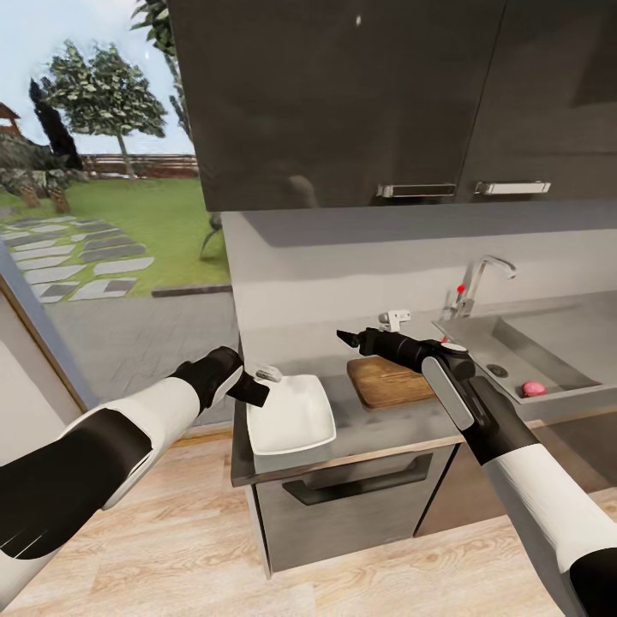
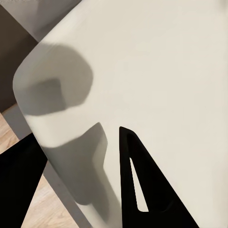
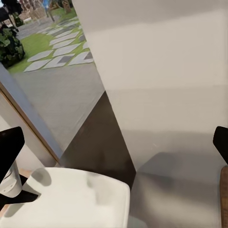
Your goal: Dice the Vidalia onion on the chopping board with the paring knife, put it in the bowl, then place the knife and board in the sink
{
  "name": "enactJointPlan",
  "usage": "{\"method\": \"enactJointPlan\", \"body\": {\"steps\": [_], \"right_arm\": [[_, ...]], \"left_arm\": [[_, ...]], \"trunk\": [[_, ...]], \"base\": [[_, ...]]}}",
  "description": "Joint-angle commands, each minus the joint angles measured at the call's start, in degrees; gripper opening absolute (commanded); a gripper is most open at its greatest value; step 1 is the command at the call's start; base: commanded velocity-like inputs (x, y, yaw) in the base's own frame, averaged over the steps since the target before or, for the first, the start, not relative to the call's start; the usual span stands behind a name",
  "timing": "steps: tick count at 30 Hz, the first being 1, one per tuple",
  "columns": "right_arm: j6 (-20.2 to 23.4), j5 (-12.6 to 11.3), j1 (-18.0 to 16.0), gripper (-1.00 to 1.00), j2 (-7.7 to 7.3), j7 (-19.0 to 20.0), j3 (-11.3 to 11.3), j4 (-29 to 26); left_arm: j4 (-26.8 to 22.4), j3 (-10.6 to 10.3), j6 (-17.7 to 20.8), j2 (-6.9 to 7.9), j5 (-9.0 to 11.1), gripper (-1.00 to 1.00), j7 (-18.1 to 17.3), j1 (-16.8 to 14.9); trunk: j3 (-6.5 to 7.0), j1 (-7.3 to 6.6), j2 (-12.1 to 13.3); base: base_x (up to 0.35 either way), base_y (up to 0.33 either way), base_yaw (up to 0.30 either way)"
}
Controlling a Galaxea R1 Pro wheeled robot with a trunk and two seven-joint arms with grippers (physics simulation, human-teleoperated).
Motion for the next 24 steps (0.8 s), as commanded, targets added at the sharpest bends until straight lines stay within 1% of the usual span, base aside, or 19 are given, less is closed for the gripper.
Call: {"method": "enactJointPlan", "body": {"steps": [1, 6, 7, 24], "right_arm": [[0.2, -0.2, -0.1, 1.00, -0.05, 0.0, 0.1, 0.0], [0.2, -0.2, -0.1, 1.00, -0.05, 0.0, 0.1, 0.0], [0.2, -0.2, -0.1, 1.00, -0.05, 0.0, 0.1, 0.0], [0.2, -0.2, -0.1, 1.00, -0.05, 0.0, 0.1, 0.0]], "left_arm": [[0.0, -1.0, 0.1, 0.02, 0.0, -1.00, -0.1, 0.0], [0.0, -1.0, 0.1, 0.02, 0.0, -1.00, -0.1, 0.0], [0.0, -1.0, 0.1, 0.02, 0.0, 1.00, -0.1, 0.0], [0.0, -1.0, 0.1, 0.02, 0.0, 1.00, -0.1, 0.0]], "trunk": [[-0.16, 0.20, -0.1], [-0.16, 0.20, -0.1], [-0.16, 0.20, -0.1], [-0.16, 0.20, -0.1]], "base": [[0.000, 0.000, 0.000], [0.000, 0.000, 0.000], [0.000, 0.000, 0.000], [0.000, 0.000, 0.000]]}}
